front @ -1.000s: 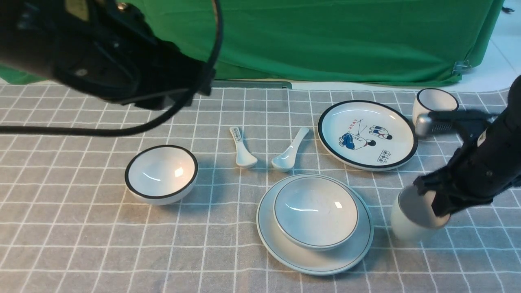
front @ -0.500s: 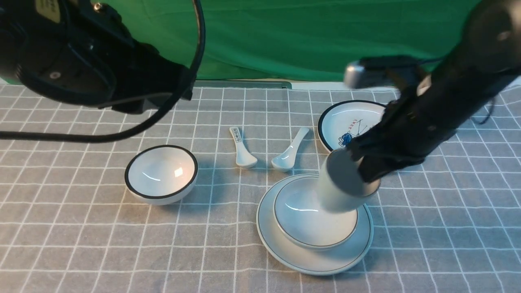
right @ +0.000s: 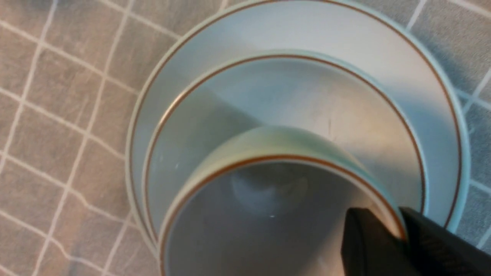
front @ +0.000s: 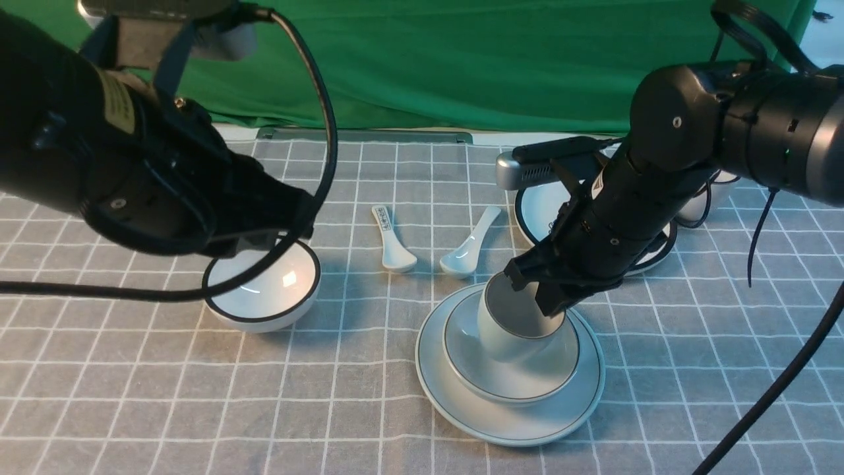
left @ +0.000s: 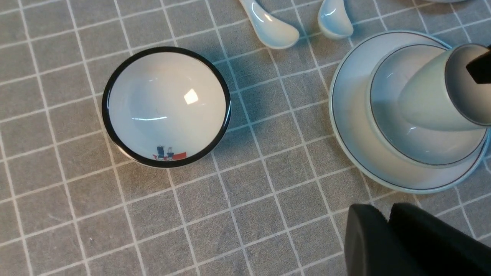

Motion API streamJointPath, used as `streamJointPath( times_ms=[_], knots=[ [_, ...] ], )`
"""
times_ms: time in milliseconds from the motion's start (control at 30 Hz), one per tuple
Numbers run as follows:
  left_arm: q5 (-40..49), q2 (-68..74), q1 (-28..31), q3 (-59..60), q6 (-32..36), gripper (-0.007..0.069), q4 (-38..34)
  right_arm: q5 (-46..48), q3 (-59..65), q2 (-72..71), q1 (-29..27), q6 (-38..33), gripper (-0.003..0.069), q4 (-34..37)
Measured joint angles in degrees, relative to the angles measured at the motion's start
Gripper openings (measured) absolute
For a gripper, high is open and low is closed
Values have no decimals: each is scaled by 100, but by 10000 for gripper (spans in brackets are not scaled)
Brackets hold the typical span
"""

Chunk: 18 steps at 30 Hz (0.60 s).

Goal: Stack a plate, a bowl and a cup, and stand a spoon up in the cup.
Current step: Use the right arm to put the blue teacup into the blue rice bowl in the middle

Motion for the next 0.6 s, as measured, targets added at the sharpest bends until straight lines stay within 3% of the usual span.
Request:
streamJointPath(
  times_ms=[600],
  knots=[
    [-145, 0, 0, 0, -4, 59, -5, -11, -6, 124, 0, 73, 125, -40]
  ],
)
